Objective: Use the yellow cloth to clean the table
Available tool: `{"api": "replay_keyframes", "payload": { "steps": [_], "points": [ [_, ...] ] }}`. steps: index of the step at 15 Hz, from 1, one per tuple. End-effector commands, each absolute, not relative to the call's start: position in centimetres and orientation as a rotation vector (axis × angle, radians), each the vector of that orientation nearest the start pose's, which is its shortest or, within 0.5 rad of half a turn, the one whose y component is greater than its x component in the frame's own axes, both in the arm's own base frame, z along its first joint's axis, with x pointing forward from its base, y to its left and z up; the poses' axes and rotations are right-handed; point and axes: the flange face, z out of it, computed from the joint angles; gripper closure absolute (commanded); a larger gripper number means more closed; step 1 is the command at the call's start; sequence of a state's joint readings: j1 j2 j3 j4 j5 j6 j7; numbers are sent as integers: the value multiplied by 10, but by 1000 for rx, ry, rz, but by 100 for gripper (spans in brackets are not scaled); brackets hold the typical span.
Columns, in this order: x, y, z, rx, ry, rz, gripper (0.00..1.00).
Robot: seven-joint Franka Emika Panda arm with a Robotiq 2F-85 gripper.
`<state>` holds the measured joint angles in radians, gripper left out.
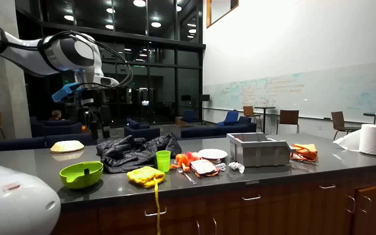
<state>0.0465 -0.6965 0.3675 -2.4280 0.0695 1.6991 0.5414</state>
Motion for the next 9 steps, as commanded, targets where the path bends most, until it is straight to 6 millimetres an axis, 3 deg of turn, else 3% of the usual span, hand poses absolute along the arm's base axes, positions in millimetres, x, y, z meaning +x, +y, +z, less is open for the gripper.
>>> {"api": "replay_keyframes", "payload": {
  "steps": [1,9],
  "points": [
    [308,161,521,-3296,375,-17,0],
    [355,139,484,-3130,421,-340,0]
  ]
}}
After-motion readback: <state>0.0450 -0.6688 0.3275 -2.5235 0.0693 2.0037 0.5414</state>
